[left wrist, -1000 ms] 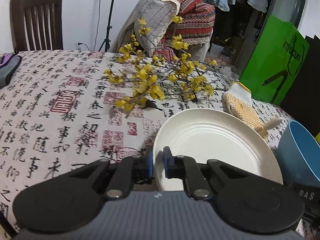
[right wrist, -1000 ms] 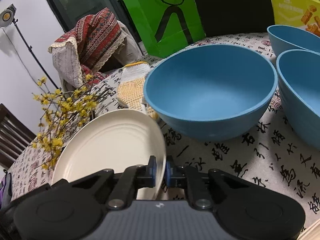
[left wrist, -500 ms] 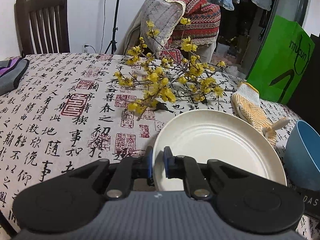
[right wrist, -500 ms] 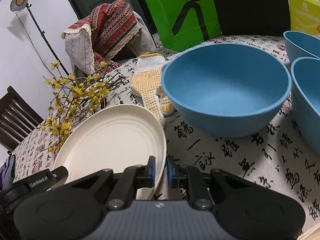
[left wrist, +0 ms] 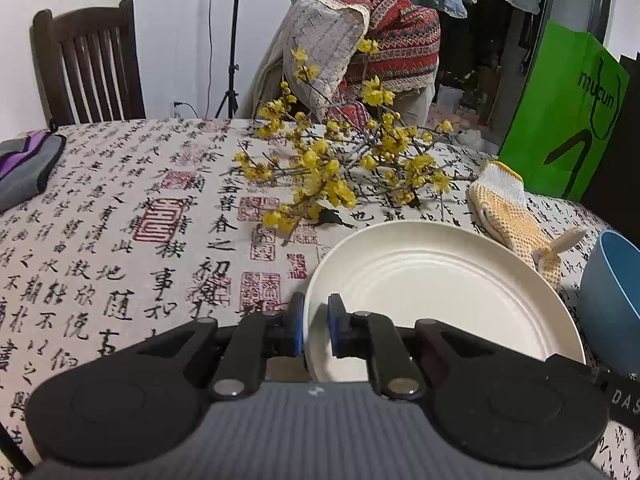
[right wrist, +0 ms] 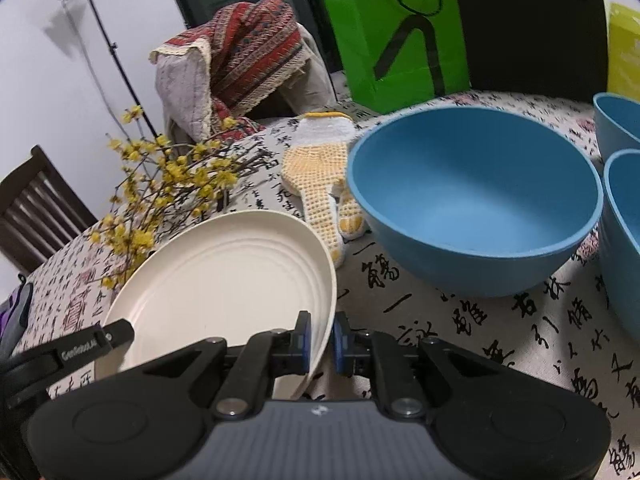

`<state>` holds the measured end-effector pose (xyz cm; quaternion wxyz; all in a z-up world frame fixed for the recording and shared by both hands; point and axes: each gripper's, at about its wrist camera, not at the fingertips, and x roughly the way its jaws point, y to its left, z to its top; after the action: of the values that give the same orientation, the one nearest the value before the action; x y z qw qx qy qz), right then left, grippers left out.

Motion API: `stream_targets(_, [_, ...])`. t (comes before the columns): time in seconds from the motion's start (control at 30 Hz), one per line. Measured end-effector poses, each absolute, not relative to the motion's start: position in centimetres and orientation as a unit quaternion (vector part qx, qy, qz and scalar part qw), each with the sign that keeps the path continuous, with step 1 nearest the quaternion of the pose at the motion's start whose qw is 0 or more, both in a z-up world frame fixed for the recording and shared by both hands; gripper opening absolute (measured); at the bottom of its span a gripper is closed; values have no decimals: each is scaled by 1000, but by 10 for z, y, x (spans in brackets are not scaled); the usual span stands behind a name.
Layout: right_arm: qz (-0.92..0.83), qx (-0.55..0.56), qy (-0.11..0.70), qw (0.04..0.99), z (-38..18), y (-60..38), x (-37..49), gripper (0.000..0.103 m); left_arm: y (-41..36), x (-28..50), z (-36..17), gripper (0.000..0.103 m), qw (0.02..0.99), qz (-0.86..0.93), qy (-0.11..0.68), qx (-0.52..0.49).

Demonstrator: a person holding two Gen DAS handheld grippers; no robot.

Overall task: Organize plates and bowls
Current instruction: 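Lift the cream plate on edge with both tools, then carry the held cream plate toward the other cream plates with both tools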

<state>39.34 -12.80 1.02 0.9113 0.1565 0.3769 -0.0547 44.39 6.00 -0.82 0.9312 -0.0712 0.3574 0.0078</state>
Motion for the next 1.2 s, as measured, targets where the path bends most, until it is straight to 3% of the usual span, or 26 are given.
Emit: stream_targets(1.2, [17, 141, 314, 939, 51, -118, 325, 11, 70, 361, 42, 12, 955, 31, 294, -39])
